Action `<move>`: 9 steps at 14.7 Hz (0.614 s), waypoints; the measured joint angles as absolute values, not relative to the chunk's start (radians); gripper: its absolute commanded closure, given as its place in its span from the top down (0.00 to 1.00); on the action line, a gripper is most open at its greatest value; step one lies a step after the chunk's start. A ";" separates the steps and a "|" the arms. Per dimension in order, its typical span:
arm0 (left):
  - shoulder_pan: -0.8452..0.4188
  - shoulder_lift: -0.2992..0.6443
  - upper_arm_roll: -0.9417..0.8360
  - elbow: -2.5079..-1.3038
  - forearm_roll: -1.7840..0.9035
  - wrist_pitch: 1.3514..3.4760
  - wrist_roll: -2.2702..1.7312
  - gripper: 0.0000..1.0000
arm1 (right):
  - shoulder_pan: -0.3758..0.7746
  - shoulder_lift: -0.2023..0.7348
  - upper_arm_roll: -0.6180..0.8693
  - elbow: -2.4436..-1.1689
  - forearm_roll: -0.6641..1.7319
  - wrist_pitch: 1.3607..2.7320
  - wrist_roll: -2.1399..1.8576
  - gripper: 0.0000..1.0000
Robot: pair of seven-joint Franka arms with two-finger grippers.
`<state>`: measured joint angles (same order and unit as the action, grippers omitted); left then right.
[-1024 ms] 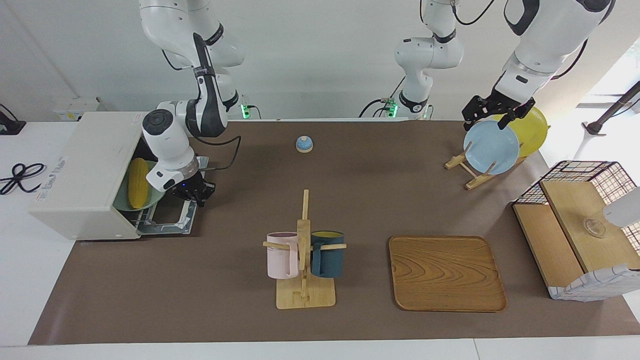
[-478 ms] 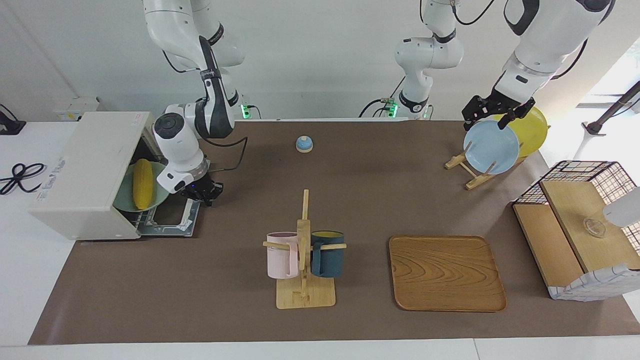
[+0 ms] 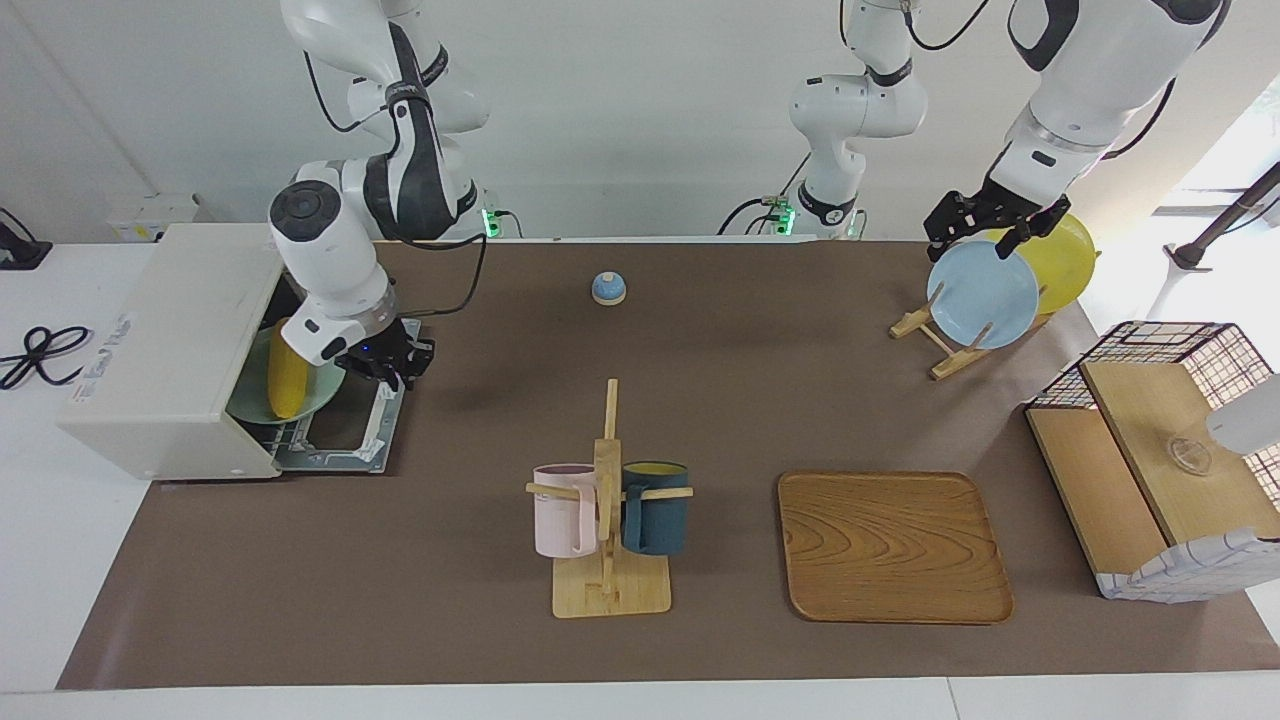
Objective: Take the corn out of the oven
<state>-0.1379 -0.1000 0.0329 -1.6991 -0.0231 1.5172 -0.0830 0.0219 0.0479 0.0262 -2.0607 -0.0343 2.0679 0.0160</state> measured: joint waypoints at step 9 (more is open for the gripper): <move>-0.138 -0.100 0.033 -1.699 -0.023 1.517 -0.083 1.00 | -0.103 0.022 0.025 -2.148 -0.049 2.087 -0.042 0.58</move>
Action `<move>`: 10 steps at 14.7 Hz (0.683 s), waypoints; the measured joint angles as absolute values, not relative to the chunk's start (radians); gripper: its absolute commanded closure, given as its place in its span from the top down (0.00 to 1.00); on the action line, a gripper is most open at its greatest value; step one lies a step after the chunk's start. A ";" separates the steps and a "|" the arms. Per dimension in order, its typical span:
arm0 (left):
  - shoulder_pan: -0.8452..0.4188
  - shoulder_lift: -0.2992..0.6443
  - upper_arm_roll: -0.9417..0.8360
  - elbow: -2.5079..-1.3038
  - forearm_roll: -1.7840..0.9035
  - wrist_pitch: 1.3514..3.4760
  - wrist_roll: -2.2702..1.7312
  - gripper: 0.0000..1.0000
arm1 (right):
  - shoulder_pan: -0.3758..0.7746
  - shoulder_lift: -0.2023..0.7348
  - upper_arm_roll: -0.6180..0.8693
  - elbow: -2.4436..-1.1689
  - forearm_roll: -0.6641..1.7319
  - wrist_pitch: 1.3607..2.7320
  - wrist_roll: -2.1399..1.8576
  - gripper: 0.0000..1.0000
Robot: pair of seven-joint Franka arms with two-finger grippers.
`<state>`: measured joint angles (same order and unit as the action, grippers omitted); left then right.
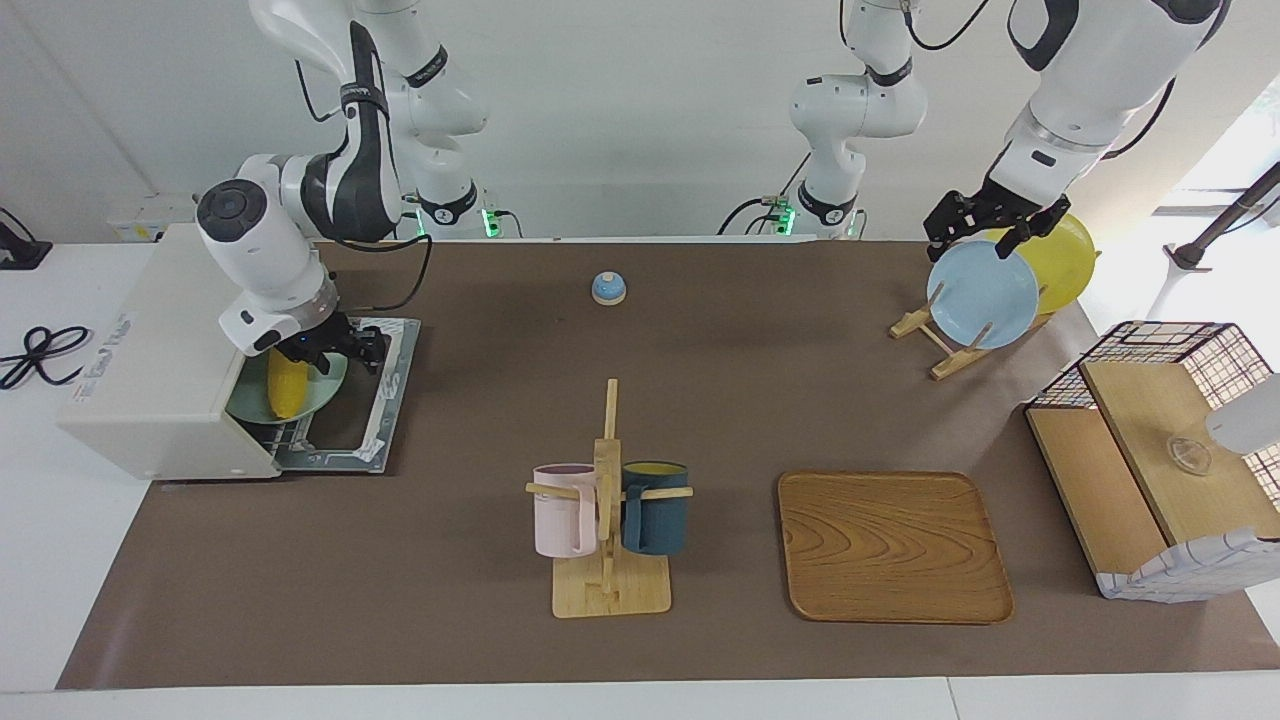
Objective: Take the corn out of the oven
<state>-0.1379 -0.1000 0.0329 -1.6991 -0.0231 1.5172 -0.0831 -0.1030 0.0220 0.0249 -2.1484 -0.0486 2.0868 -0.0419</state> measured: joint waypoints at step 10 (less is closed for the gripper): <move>-0.138 -0.100 0.033 -1.699 -0.023 1.517 -0.083 1.00 | -0.093 -0.009 0.029 -2.225 -0.065 2.137 -0.055 0.00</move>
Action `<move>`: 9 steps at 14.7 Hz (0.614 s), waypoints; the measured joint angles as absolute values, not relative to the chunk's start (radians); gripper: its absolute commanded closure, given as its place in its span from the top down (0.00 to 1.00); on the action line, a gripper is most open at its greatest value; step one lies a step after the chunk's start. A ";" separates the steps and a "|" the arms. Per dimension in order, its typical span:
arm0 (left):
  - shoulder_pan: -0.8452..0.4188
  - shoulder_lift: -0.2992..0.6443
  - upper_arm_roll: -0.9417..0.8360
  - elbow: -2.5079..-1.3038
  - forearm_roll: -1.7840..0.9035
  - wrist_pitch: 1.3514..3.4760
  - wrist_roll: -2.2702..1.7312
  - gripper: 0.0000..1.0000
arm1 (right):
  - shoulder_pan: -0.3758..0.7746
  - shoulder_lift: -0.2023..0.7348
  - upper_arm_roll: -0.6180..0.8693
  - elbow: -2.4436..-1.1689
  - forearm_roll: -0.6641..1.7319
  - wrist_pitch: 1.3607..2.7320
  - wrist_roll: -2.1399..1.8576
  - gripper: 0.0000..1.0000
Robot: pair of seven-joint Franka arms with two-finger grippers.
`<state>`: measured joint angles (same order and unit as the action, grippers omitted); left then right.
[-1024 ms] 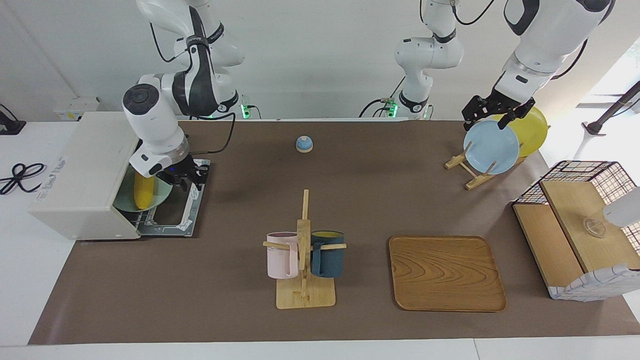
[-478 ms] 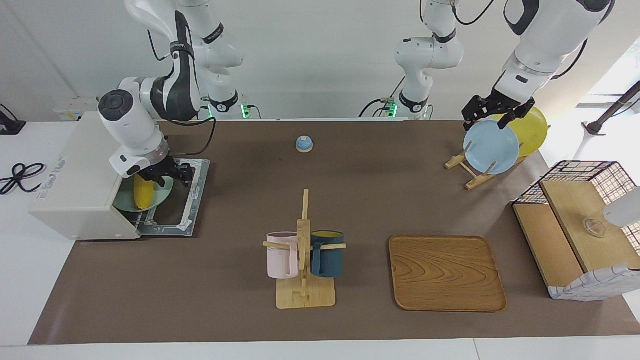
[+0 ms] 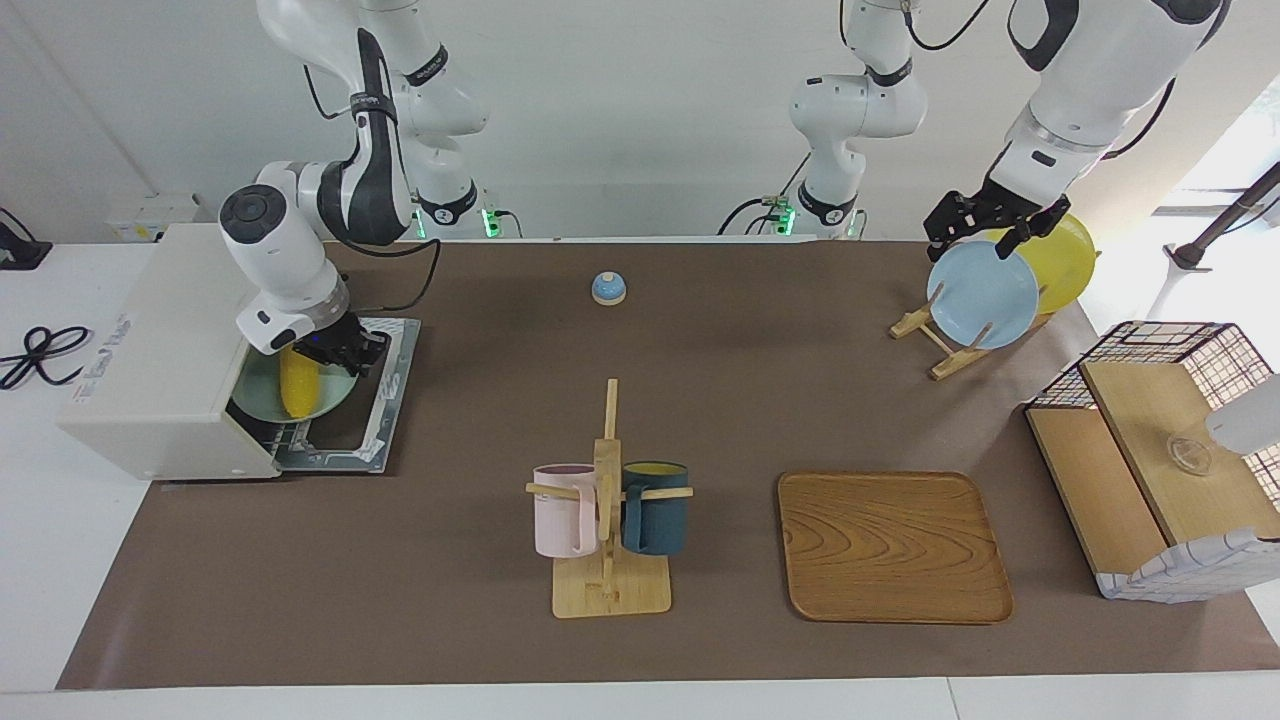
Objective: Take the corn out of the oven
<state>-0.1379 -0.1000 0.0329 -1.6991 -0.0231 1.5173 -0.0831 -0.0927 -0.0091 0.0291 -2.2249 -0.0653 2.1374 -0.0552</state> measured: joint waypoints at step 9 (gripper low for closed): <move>-0.138 -0.100 0.033 -1.699 -0.023 1.517 -0.083 1.00 | 0.321 0.078 0.048 -1.982 -0.064 2.007 0.308 0.00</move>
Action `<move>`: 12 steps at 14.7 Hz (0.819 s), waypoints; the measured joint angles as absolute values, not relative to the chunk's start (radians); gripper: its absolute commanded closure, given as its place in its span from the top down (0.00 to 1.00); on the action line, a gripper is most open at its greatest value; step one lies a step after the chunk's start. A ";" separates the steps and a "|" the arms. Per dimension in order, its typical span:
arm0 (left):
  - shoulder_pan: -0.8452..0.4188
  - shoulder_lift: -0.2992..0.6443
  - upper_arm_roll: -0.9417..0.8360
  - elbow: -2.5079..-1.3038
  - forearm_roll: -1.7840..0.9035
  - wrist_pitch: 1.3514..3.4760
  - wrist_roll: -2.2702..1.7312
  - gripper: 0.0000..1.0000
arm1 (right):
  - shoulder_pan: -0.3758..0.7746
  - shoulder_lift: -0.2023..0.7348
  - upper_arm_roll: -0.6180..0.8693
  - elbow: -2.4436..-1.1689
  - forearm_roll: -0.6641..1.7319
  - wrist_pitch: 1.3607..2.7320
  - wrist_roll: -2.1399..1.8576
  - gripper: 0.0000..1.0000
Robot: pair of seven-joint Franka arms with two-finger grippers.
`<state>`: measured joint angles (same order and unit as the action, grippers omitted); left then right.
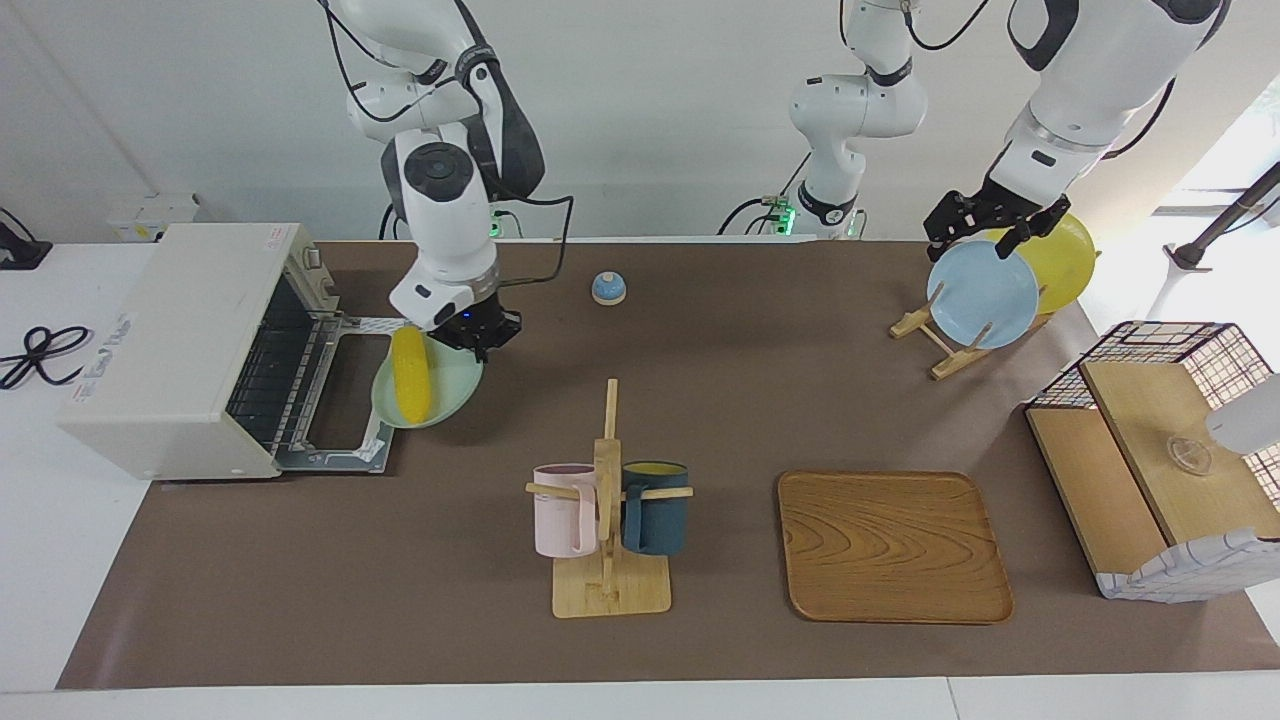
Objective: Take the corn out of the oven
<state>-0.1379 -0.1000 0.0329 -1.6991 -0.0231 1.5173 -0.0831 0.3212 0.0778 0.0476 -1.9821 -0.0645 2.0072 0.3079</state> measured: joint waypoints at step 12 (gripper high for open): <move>-0.138 -0.100 0.033 -1.699 -0.023 1.517 -0.083 1.00 | 0.619 0.508 0.048 -1.571 -0.097 1.955 0.729 0.00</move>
